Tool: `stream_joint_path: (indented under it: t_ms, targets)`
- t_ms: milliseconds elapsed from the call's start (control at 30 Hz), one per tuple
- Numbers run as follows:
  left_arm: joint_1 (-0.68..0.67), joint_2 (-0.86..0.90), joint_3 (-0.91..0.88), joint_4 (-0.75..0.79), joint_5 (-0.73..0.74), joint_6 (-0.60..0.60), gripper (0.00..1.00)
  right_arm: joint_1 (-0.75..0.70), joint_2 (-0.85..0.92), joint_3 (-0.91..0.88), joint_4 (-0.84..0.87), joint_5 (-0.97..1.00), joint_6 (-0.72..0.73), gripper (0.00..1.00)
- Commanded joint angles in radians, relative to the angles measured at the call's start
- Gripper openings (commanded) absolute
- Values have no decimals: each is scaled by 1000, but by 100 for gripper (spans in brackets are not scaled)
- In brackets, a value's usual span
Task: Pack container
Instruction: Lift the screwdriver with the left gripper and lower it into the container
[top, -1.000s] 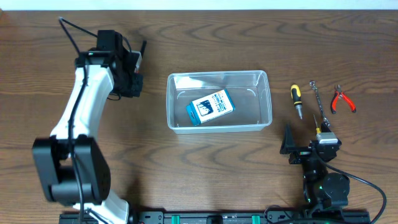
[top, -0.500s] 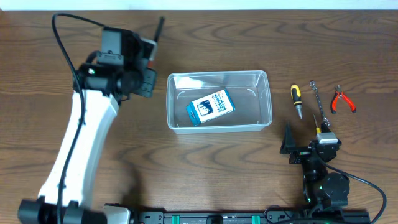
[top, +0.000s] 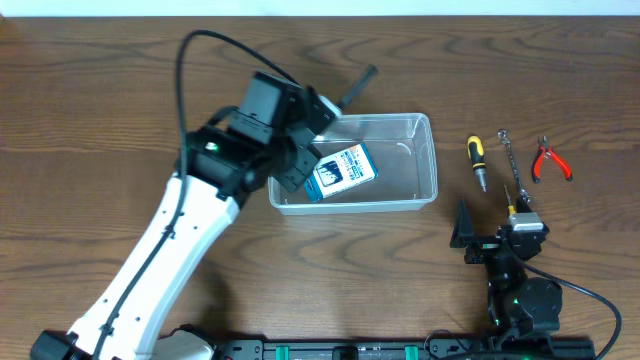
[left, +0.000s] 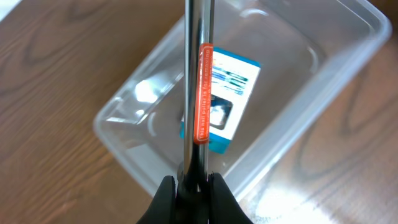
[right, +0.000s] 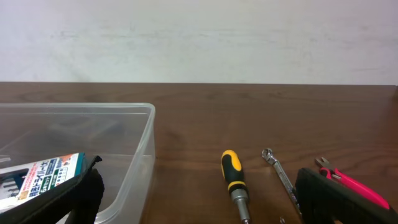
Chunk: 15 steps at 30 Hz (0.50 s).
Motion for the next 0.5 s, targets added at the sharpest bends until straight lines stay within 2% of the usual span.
stream_joint_path:
  t_ms: [0, 467]
  targets:
    - [-47, 51, 26, -4, -1, 102, 6, -10, -6, -3, -2, 3, -11, 99]
    - [-91, 329, 25, -13, -5, 209, 6, -10, -6, -3, -2, 3, -11, 99]
